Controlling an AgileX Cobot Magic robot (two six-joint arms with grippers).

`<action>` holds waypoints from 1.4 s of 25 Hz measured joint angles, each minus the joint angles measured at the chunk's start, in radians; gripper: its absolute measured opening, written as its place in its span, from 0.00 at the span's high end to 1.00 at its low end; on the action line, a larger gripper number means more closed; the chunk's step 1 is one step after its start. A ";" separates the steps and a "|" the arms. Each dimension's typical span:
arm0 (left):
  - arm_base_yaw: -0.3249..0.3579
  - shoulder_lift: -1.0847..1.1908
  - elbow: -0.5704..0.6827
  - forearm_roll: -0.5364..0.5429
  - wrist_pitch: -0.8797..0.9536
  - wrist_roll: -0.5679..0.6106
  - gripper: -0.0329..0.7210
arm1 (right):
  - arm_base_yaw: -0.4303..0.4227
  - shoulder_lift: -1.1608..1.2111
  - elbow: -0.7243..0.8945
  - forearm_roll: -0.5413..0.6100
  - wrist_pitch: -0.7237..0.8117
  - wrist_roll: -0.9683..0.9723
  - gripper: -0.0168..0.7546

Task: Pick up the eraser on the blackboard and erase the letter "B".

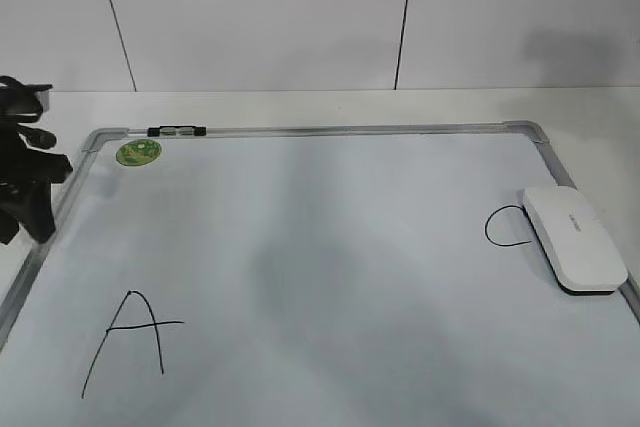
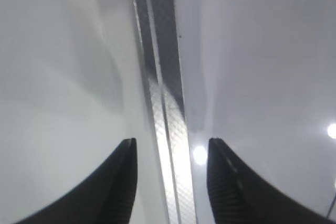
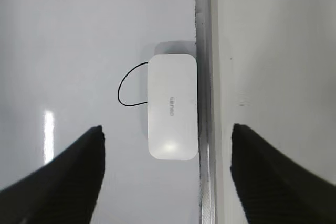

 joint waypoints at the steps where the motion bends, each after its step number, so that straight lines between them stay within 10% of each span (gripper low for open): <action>1: 0.000 -0.019 0.000 0.000 0.023 0.000 0.52 | 0.000 -0.024 0.022 0.000 0.000 0.002 0.22; 15: 0.000 -0.405 0.034 0.000 0.151 0.000 0.54 | 0.000 -0.506 0.421 0.021 0.011 0.018 0.24; 35: 0.000 -1.387 0.520 0.011 0.125 0.032 0.58 | 0.000 -1.164 0.739 -0.019 0.019 0.014 0.24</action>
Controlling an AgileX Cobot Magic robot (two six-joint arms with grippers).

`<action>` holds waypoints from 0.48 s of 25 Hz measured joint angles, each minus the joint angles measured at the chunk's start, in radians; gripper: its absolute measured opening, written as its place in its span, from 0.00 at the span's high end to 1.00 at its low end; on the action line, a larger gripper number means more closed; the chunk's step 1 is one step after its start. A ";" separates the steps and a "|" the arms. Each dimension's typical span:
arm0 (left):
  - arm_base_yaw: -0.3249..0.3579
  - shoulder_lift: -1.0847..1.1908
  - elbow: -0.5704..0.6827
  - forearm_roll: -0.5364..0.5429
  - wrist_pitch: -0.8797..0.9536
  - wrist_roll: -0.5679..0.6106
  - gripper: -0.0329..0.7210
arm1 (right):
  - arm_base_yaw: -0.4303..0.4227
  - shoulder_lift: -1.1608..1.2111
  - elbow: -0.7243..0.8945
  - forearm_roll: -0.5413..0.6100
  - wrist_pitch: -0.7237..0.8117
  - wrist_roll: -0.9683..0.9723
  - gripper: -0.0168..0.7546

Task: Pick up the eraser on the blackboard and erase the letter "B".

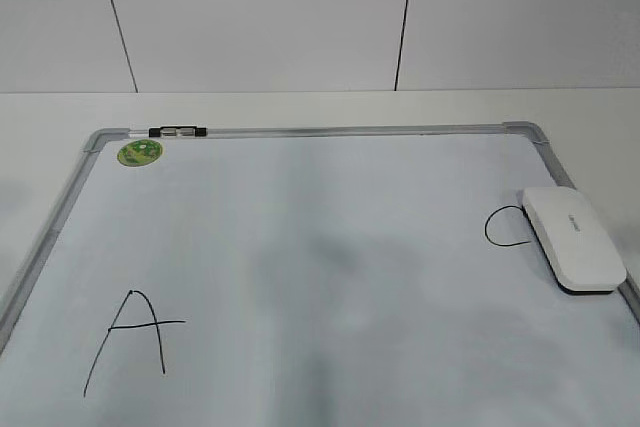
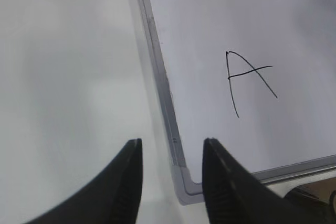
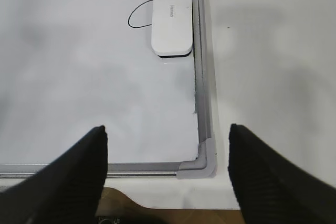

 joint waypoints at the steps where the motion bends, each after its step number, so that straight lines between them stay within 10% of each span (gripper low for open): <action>1: 0.000 -0.050 0.023 0.000 -0.001 0.007 0.58 | 0.000 -0.017 0.021 0.000 -0.003 0.000 0.24; 12: 0.000 -0.487 0.231 0.002 0.027 0.017 0.58 | 0.000 -0.274 0.202 -0.001 -0.013 -0.053 0.24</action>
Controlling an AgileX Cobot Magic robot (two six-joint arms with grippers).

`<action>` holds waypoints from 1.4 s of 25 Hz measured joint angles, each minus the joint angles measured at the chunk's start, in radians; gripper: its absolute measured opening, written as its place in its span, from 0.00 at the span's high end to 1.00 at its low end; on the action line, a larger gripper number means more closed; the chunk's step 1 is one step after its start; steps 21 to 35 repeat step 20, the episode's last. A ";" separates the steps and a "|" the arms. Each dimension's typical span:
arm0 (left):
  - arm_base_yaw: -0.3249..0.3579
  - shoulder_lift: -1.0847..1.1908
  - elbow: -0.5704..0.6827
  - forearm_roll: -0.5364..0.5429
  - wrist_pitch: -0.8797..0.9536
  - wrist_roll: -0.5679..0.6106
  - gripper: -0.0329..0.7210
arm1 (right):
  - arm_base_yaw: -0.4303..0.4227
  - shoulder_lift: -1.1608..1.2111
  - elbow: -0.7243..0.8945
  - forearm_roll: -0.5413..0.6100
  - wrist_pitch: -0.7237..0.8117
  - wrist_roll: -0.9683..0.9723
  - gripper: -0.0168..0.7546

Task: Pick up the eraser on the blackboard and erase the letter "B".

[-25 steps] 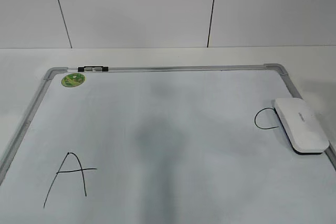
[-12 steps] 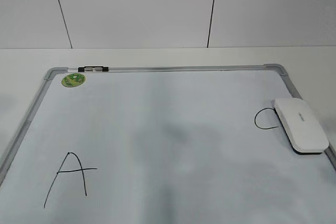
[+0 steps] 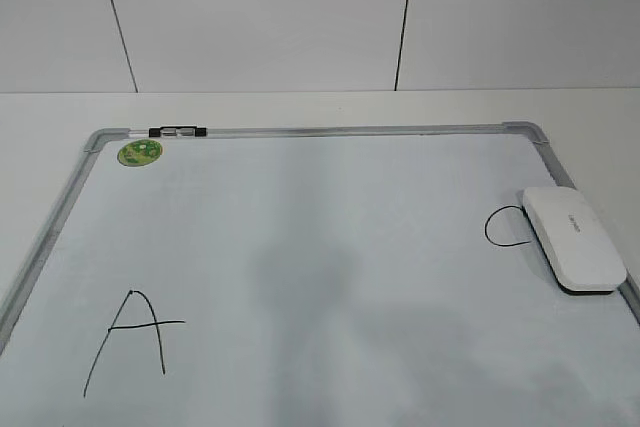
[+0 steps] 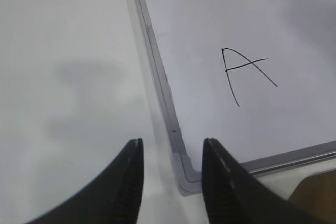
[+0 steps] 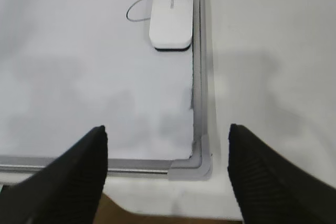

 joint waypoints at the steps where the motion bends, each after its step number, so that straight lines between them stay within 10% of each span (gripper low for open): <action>1: 0.000 -0.025 0.009 0.000 0.000 0.000 0.58 | 0.000 -0.025 0.002 -0.002 -0.012 -0.005 0.24; 35: -0.002 -0.051 0.050 0.003 -0.091 0.002 0.59 | 0.000 -0.051 0.040 -0.062 -0.092 -0.011 0.24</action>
